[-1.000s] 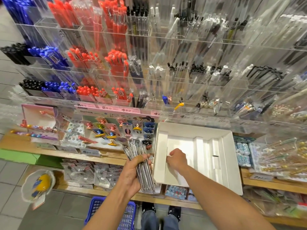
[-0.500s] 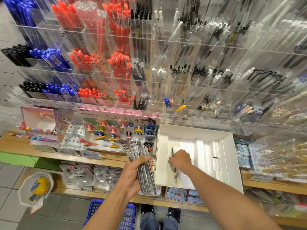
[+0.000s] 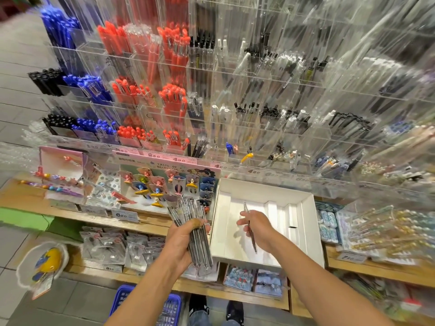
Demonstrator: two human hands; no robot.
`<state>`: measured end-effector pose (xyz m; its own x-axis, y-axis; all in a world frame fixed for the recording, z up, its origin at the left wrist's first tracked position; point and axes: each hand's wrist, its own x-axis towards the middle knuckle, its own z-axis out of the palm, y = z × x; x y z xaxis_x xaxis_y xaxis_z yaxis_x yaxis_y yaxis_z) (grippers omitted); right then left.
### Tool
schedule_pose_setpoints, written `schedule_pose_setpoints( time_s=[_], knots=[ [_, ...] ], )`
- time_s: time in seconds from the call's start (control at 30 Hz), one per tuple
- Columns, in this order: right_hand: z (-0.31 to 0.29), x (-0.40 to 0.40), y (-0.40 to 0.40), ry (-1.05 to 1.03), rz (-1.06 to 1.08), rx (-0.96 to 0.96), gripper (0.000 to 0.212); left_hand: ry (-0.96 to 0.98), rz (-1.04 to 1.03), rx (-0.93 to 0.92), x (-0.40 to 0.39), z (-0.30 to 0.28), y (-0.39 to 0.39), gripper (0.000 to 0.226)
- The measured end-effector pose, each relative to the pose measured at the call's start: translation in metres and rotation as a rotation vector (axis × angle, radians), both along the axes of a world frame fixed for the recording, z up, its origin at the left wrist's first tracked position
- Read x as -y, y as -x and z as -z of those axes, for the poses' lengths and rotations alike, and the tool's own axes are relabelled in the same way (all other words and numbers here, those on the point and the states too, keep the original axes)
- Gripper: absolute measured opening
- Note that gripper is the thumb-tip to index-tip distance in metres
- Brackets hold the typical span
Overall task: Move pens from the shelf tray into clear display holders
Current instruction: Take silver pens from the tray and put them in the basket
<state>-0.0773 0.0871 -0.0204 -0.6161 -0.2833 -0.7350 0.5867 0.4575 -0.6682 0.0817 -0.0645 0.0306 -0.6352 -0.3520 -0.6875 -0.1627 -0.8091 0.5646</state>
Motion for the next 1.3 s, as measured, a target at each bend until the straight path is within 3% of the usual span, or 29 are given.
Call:
schedule_pose_setpoints(
  time_s=[0.13, 0.23, 0.37, 0.47, 0.83, 1.13, 1.3],
  knots=[
    [-0.029, 0.002, -0.010, 0.167, 0.022, 0.069, 0.019, 0.003, -0.064, 0.018, -0.012, -0.006, -0.009, 0.054],
    [-0.046, 0.006, -0.018, 0.235, -0.074, 0.089, 0.021, 0.038, -0.113, 0.050, -0.021, -0.009, -0.020, 0.046],
    [-0.064, 0.013, -0.032, 0.337, -0.182, 0.104, 0.020, 0.027, -0.208, 0.050, -0.039, -0.014, -0.050, 0.052],
    [-0.074, 0.018, -0.050, 0.377, -0.300, 0.115, 0.016, -0.009, -0.318, 0.033, -0.054, -0.011, -0.079, 0.039],
    [-0.073, 0.057, -0.180, 0.284, -0.740, 0.276, 0.014, -0.075, -0.767, 0.177, -0.105, 0.024, -0.226, 0.012],
    [-0.027, 0.099, -0.298, 0.185, -1.005, 0.324, 0.030, -0.173, -1.030, 0.209, -0.109, 0.048, -0.327, 0.011],
    [0.012, 0.118, -0.347, 0.110, -1.056, 0.338, 0.012, -0.196, -1.097, 0.268, -0.101, 0.079, -0.375, 0.010]
  ],
)
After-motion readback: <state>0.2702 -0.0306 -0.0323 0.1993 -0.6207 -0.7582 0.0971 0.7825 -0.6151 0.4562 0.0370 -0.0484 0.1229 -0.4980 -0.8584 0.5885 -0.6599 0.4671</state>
